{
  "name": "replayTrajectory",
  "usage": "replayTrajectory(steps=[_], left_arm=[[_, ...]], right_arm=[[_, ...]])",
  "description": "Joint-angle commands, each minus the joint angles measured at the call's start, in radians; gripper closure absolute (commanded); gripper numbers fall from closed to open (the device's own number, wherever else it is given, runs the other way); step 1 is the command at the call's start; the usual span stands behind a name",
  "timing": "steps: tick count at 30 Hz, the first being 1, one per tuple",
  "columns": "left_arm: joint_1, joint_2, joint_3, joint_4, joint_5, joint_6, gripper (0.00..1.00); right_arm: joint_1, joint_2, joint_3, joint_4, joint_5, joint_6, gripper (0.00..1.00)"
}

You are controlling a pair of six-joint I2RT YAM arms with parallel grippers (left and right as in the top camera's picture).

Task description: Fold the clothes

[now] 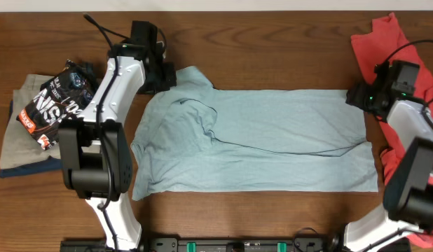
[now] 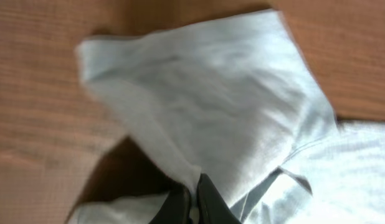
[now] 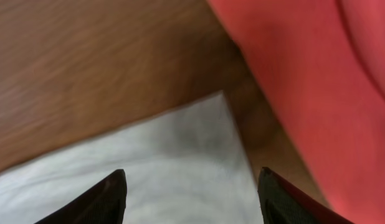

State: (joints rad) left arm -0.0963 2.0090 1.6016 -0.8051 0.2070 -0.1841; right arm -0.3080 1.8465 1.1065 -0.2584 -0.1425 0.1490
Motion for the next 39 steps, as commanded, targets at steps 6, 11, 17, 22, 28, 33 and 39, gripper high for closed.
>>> replayTrajectory(steps=[6,11,17,22,28,33,39], left_arm=[[0.002,0.009,0.003,-0.088,0.002,-0.016,0.94],[0.002,0.009,0.003,-0.085,0.002,-0.016,0.94],[0.002,0.009,0.003,-0.087,-0.014,-0.016,0.94],[0.021,-0.013,0.003,-0.096,-0.016,-0.016,0.94],[0.055,-0.111,0.003,-0.208,-0.016,-0.016,0.94],[0.058,-0.156,0.003,-0.410,-0.017,-0.011,0.94],[0.059,-0.161,-0.053,-0.533,-0.017,-0.012,0.93]], right_arm=[[0.016,0.150,0.009,0.173,0.033,0.107,0.37],[0.031,0.212,0.009,0.208,0.026,0.116,0.66],[0.027,0.185,0.018,0.185,0.027,0.119,0.99],[0.007,0.073,0.061,0.027,0.027,0.119,0.99],[-0.012,-0.121,0.093,-0.275,0.083,0.115,0.99],[-0.023,-0.208,0.093,-0.495,0.277,0.116,0.99],[-0.036,-0.210,0.089,-0.644,0.357,0.115,0.99]])
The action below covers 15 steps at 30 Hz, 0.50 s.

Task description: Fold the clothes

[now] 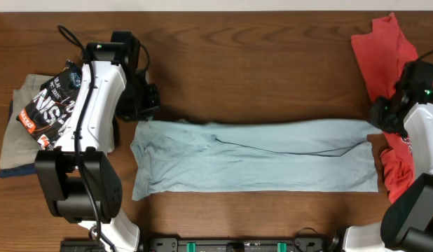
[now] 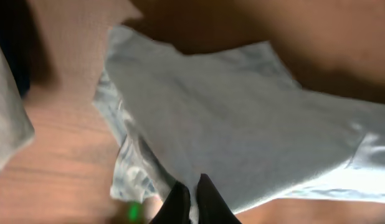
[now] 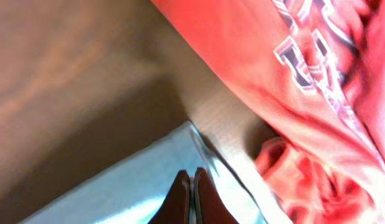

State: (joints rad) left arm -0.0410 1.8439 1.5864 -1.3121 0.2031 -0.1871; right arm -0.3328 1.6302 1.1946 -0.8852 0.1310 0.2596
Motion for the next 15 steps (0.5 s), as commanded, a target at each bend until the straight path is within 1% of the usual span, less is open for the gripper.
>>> replayTrajectory(steps=[1,15], left_arm=[[0.003,0.004,-0.051,-0.036,-0.013,-0.008,0.94],[0.000,0.003,-0.262,-0.094,-0.013,-0.001,0.94]], right_arm=[[-0.012,0.006,0.000,-0.031,0.084,0.004,0.99],[-0.049,0.006,-0.021,-0.176,0.131,-0.006,0.98]])
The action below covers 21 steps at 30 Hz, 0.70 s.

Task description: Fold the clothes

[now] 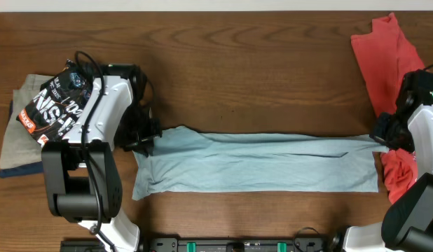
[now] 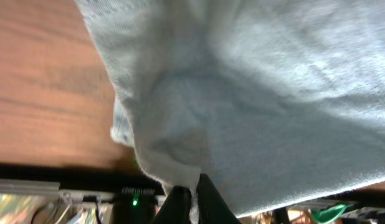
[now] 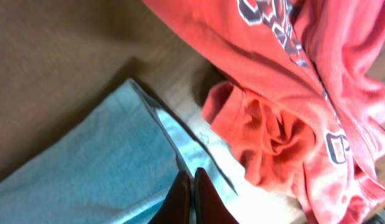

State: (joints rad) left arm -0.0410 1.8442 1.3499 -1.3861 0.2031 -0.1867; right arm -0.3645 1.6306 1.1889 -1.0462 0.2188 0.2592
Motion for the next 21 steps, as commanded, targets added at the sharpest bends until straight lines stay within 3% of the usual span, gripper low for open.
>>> replayTrajectory(steps=[1,3,5,7,10,21], left_arm=[[0.000,0.002,-0.031,-0.030,-0.014,-0.002,0.94],[0.000,0.002,-0.039,-0.054,-0.014,-0.001,0.88],[0.000,0.002,-0.039,-0.070,-0.026,-0.002,0.62],[0.000,0.002,-0.039,-0.072,-0.035,-0.002,0.55],[0.000,0.002,-0.039,-0.071,-0.035,-0.002,0.54],[0.000,0.002,-0.039,-0.030,-0.034,-0.002,0.53]], right_arm=[[-0.023,0.006,-0.017,-0.023,0.043,-0.005,0.98],[-0.031,0.006,-0.021,-0.041,0.043,-0.005,0.93],[-0.037,0.006,-0.029,-0.063,0.042,-0.005,0.71],[-0.043,0.006,-0.038,-0.074,0.041,-0.005,0.55],[-0.051,0.006,-0.056,-0.071,0.025,-0.002,0.46],[-0.056,0.006,-0.188,0.085,-0.135,-0.079,0.30]])
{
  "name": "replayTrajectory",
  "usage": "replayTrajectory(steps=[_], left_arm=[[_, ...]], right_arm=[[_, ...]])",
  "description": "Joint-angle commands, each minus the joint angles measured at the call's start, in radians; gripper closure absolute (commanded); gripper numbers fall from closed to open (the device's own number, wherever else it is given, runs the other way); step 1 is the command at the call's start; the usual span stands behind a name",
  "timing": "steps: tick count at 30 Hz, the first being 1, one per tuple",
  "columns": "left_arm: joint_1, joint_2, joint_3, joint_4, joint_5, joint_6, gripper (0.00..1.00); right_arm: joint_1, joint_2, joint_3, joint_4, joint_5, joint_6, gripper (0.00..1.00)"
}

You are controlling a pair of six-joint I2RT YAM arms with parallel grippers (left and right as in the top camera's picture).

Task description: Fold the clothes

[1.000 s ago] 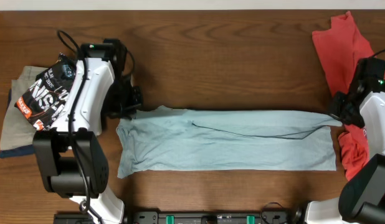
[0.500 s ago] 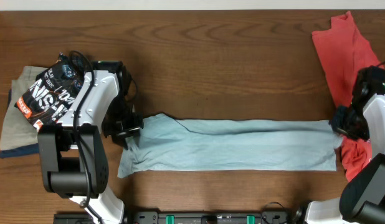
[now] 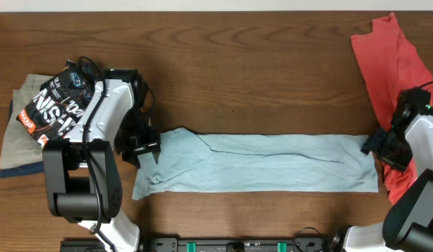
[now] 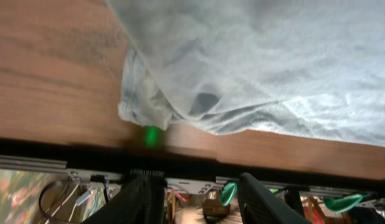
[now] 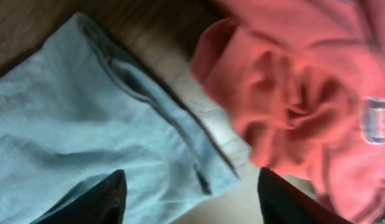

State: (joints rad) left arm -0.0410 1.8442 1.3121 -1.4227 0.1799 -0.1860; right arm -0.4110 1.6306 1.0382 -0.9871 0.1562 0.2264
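A light blue shirt (image 3: 258, 164) lies along the front of the table as a long band, its far edge doubled over toward the front. My left gripper (image 3: 143, 148) stands open at the band's left end. In the left wrist view the left gripper (image 4: 199, 202) has spread fingers with nothing between them, and the shirt (image 4: 261, 68) is beyond them. My right gripper (image 3: 377, 143) is open at the band's right end. In the right wrist view the right gripper (image 5: 192, 202) hangs over the shirt's hem corner (image 5: 118, 118).
A pile of red clothes (image 3: 393, 66) lies at the right, touching the right arm; it shows as red cloth (image 5: 292, 81) beside the hem. At the left sits a folded stack (image 3: 20, 140) topped by a black printed shirt (image 3: 59, 101). The table's front edge is close below the band.
Both grippers were shut on the shirt's far edge; now both are open and the edge lies let go on the lower layer. The band looks slightly flatter and wider.
The shirt lay spread wide, my left gripper shut on its far-left sleeve and my right gripper open at the far-right corner. Then both were shut on the far edge, which stood nearer the front at each moment. Now the edge lies released on the front half.
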Motion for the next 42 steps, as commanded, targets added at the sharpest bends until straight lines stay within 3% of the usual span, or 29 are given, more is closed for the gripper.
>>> replayTrajectory(steps=[1,11,17,27,30,36,42], left_arm=[[0.000,0.002,-0.001,0.012,-0.011,-0.003,0.53],[-0.001,0.002,-0.001,0.083,-0.007,-0.003,0.53],[0.000,0.002,-0.001,0.101,-0.007,-0.003,0.53],[-0.048,0.002,-0.001,0.285,0.171,-0.011,0.52],[-0.093,0.005,-0.001,0.373,0.171,-0.012,0.44],[-0.165,0.033,-0.001,0.525,0.158,-0.095,0.42],[-0.193,0.053,-0.002,0.548,0.096,-0.172,0.43]], right_arm=[[-0.010,0.006,-0.051,0.043,-0.083,-0.053,0.27],[-0.010,0.006,-0.212,0.265,-0.081,-0.053,0.23],[-0.010,0.006,-0.302,0.402,-0.082,-0.052,0.26],[-0.010,0.006,-0.305,0.412,-0.082,-0.052,0.27],[-0.010,0.006,-0.305,0.412,-0.082,-0.052,0.27],[-0.010,0.006,-0.305,0.410,-0.082,-0.052,0.27],[-0.010,0.006,-0.305,0.410,-0.082,-0.052,0.26]])
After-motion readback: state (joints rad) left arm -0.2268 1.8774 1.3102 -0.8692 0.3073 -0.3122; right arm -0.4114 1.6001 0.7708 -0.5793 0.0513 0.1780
